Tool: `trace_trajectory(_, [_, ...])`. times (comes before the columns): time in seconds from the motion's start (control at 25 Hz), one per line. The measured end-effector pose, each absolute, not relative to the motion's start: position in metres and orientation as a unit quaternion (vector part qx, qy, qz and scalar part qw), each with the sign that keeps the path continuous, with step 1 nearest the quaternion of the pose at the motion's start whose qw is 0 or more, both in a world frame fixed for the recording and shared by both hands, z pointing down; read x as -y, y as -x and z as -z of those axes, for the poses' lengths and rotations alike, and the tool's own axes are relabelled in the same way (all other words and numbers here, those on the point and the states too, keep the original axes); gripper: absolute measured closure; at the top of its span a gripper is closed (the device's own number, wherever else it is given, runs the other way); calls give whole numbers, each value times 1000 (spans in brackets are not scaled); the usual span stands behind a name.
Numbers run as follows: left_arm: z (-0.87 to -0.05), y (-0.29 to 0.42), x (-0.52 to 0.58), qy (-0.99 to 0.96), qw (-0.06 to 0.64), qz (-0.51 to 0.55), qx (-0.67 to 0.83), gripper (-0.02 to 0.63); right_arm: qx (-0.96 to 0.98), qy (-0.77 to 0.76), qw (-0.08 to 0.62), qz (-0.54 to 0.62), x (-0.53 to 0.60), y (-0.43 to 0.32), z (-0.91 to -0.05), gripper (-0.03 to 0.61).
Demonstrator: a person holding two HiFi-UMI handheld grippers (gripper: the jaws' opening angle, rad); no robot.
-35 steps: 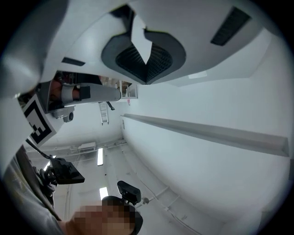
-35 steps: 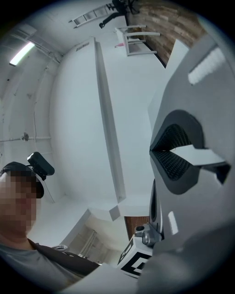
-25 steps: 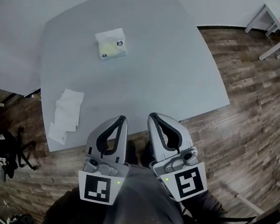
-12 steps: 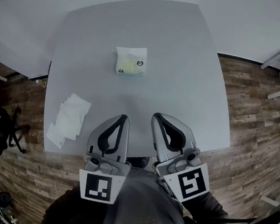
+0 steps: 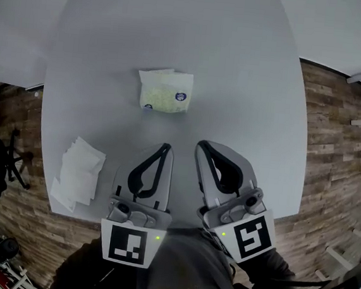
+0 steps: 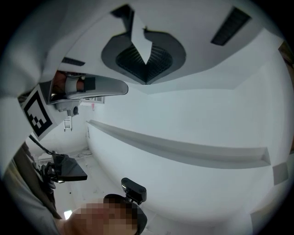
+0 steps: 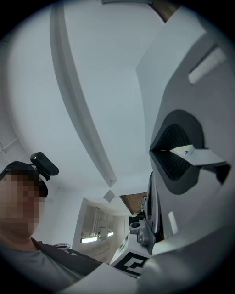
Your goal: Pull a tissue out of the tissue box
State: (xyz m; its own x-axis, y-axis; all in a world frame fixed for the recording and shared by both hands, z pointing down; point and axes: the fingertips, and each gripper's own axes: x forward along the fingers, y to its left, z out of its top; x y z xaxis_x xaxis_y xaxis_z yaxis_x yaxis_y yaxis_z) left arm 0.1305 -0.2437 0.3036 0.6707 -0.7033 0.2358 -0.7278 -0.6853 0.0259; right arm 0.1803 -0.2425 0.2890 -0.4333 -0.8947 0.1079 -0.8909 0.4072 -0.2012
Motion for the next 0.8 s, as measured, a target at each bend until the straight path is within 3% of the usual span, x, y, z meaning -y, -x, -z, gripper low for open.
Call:
trace_trajectory(0.24, [-348, -135, 291, -908, 103, -118, 389, 615, -842, 525, -6, 126, 301, -188, -326, 557])
trace_trajectory(0.52, [-399, -133, 323, -897, 133, -139, 398, 615, -866, 481, -3, 136, 346, -189, -362, 462])
trace_trajectory(0.8, [-425, -130, 337, -890, 161, -149, 400, 615, -874, 463, -22, 147, 373, -188, -389, 453])
